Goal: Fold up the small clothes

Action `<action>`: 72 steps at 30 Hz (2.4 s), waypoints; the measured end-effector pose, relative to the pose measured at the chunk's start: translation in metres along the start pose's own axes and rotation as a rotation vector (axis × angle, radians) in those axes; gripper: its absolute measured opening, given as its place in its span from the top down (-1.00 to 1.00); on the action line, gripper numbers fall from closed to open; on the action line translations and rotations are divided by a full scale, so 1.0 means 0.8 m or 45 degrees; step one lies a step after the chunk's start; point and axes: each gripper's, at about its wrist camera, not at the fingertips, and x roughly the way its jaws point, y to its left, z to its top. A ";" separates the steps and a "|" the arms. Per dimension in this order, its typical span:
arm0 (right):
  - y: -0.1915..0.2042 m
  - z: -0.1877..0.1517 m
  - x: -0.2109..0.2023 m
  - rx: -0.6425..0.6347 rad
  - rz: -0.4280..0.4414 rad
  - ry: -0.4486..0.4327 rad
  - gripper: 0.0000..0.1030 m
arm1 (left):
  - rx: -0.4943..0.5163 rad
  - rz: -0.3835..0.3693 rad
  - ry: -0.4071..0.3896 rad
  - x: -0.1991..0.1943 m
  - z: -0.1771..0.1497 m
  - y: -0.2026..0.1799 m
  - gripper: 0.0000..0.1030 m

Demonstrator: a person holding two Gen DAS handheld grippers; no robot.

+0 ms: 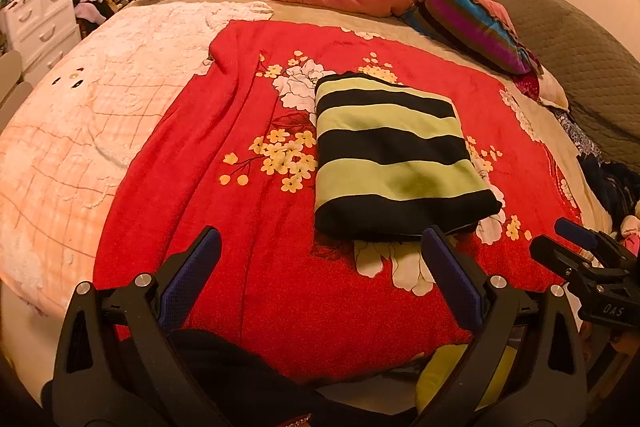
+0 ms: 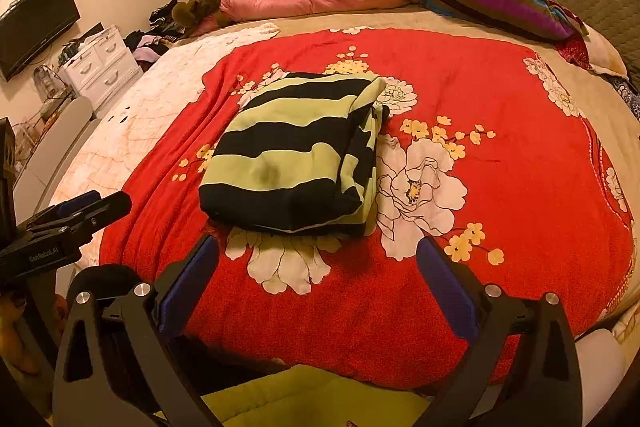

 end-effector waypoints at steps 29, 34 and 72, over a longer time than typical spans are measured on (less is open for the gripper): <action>-0.001 0.001 0.000 0.002 -0.005 0.004 -0.91 | 0.014 0.055 0.035 0.005 -0.003 0.002 -0.82; -0.001 0.001 0.000 0.002 -0.004 0.002 -0.91 | 0.013 0.053 0.037 0.005 -0.003 0.003 -0.82; -0.013 0.001 0.003 0.055 -0.055 0.011 -0.91 | -0.014 0.116 0.105 0.018 -0.004 0.019 -0.82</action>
